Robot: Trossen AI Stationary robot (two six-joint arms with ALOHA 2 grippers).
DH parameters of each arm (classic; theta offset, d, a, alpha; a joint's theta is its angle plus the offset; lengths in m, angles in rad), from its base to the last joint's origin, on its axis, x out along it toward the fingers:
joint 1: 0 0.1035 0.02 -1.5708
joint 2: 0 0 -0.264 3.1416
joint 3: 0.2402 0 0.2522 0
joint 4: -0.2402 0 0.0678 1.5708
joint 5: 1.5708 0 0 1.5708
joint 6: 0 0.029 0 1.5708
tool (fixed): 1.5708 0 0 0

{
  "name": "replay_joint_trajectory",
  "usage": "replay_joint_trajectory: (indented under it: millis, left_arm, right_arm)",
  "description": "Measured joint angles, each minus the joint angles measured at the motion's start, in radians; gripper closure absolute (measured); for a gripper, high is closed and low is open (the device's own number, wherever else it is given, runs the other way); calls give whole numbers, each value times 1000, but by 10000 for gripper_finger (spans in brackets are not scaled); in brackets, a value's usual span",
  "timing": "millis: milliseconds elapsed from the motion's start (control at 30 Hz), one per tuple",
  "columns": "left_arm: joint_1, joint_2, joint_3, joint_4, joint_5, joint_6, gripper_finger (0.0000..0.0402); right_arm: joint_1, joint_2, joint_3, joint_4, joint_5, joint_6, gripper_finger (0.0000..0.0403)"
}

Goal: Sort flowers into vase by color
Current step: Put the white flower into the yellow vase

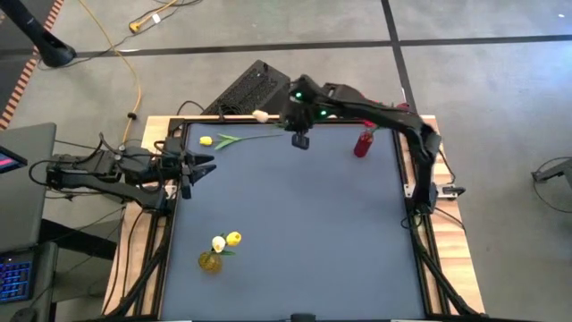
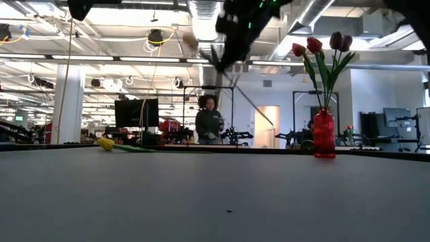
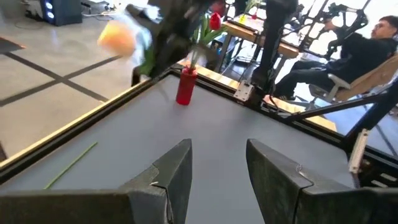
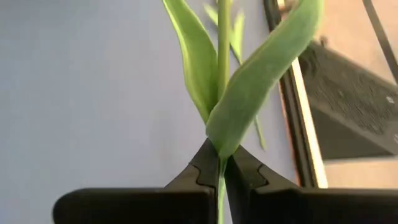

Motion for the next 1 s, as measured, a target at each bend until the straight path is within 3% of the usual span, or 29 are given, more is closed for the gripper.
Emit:
replay_joint_trajectory:
  millis: [267,500,767,1000]
  left_arm:
    - [0,9,-12,-21,-8,29,262]
    - [0,44,-58,82,97,56,262]
    - [0,135,-63,272,174,187,262]
    - [0,206,-63,413,290,236,262]
  right_arm:
    - [117,-129,0,73,-94,189,365]
    - [275,-150,0,262,-142,378,365]
    - [381,-146,-14,612,-70,495,365]
    - [414,-145,-53,744,-21,548,365]
